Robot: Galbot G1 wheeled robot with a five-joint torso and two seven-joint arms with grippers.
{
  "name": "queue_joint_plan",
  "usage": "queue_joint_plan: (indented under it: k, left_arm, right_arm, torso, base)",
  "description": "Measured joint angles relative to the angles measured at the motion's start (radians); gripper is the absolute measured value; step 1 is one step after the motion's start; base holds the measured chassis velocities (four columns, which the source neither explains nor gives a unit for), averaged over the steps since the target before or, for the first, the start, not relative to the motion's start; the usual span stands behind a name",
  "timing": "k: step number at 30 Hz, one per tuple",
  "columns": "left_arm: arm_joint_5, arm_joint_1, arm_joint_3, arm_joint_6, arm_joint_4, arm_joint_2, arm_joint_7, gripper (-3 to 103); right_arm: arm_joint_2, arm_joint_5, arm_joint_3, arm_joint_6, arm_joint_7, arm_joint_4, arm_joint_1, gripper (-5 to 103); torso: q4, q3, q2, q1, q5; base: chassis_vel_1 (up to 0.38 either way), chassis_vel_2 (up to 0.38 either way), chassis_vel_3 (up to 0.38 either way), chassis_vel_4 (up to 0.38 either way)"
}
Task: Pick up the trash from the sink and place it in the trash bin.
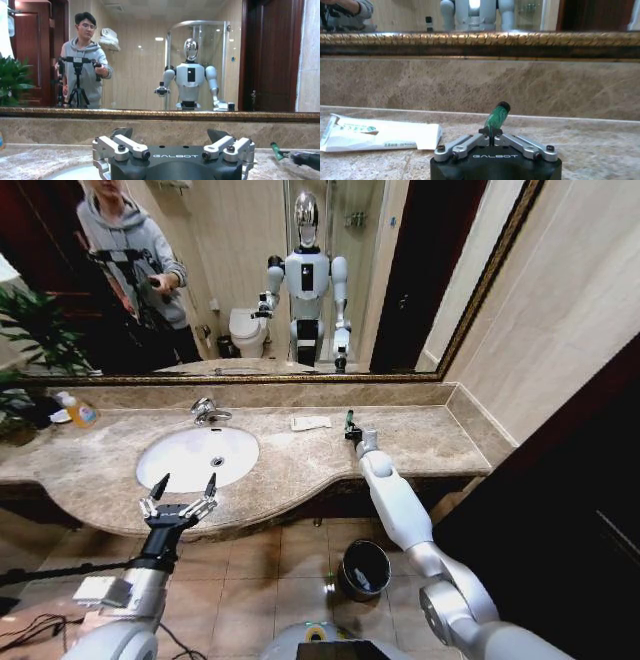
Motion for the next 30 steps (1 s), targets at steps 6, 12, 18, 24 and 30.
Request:
queue_joint_plan:
  k: [6, 12, 18, 24, 30]
  left_arm:
    - [0.0, 0.0, 0.0, 0.0, 0.0, 0.0, 0.001, 100]
    - [0.0, 0.0, 0.0, 0.0, 0.0, 0.0, 0.0, 100]
    - [0.0, 0.0, 0.0, 0.0, 0.0, 0.0, 0.0, 100]
    - [0.0, 0.0, 0.0, 0.0, 0.0, 0.0, 0.0, 100]
    - [0.0, 0.0, 0.0, 0.0, 0.0, 0.0, 0.0, 100]
  right_arm:
    - [-0.084, 0.038, 0.028, 0.033, 0.004, 0.168, -0.11, 0]
    - [-0.196, 0.048, 0.128, 0.133, -0.002, 0.428, -0.387, 0]
    - [-0.25, 0.045, 0.188, 0.163, 0.013, 0.628, -0.586, 0]
    - [-0.247, -0.011, 0.252, 0.199, 0.018, 0.81, -0.827, 0]
    - [-0.19, -0.108, 0.258, 0.288, 0.002, 0.847, -0.98, 0]
  torso:
    - [0.0001, 0.0, 0.0, 0.0, 0.0001]
    - [-0.0004, 0.0, 0.0, 0.0, 0.0002]
    - [-0.0002, 0.0, 0.0, 0.0, 0.0002]
    - [-0.0004, 0.0, 0.0, 0.0, -0.0001]
    - [-0.0001, 0.0, 0.0, 0.0, -0.0004]
  base:
    - [0.0, 0.0, 0.0, 0.0]
    - [0.0, 0.0, 0.0, 0.0]
    - [0.0, 0.0, 0.0, 0.0]
    - [0.0, 0.0, 0.0, 0.0]
    - [0.0, 0.0, 0.0, 0.0]
